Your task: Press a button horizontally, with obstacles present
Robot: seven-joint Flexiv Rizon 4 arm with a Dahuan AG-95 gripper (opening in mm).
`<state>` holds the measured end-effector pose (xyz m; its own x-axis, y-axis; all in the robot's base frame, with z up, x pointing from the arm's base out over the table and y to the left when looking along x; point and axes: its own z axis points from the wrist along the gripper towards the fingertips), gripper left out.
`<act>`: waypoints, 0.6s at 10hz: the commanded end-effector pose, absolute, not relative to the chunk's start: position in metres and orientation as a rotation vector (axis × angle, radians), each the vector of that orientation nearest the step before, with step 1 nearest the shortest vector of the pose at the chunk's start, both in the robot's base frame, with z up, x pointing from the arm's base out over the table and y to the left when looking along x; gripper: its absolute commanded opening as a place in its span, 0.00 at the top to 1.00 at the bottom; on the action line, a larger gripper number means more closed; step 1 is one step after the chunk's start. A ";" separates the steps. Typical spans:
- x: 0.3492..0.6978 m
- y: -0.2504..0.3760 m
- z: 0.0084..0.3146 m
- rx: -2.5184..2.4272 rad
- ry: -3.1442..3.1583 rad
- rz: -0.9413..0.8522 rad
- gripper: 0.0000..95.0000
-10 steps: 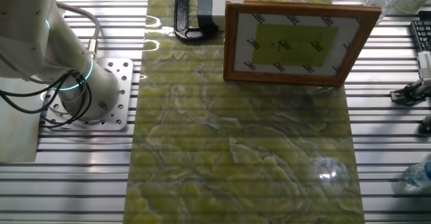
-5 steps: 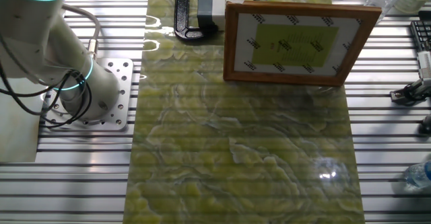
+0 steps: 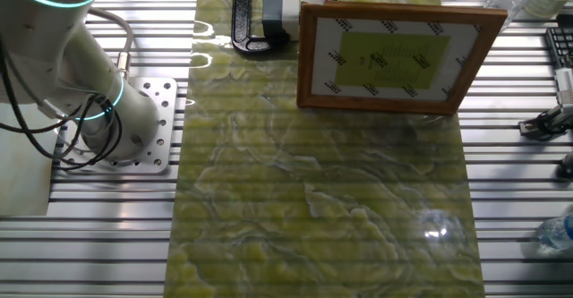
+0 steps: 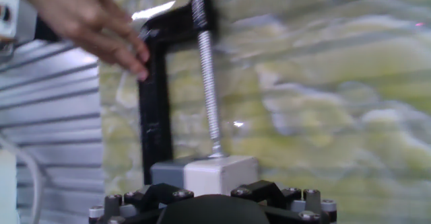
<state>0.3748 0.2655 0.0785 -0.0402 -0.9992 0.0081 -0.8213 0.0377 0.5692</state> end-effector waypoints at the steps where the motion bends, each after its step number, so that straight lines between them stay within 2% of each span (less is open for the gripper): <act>1: 0.377 0.266 0.078 1.813 -1.960 -0.600 0.20; 6: 0.399 0.274 0.081 1.795 -1.911 -0.702 0.20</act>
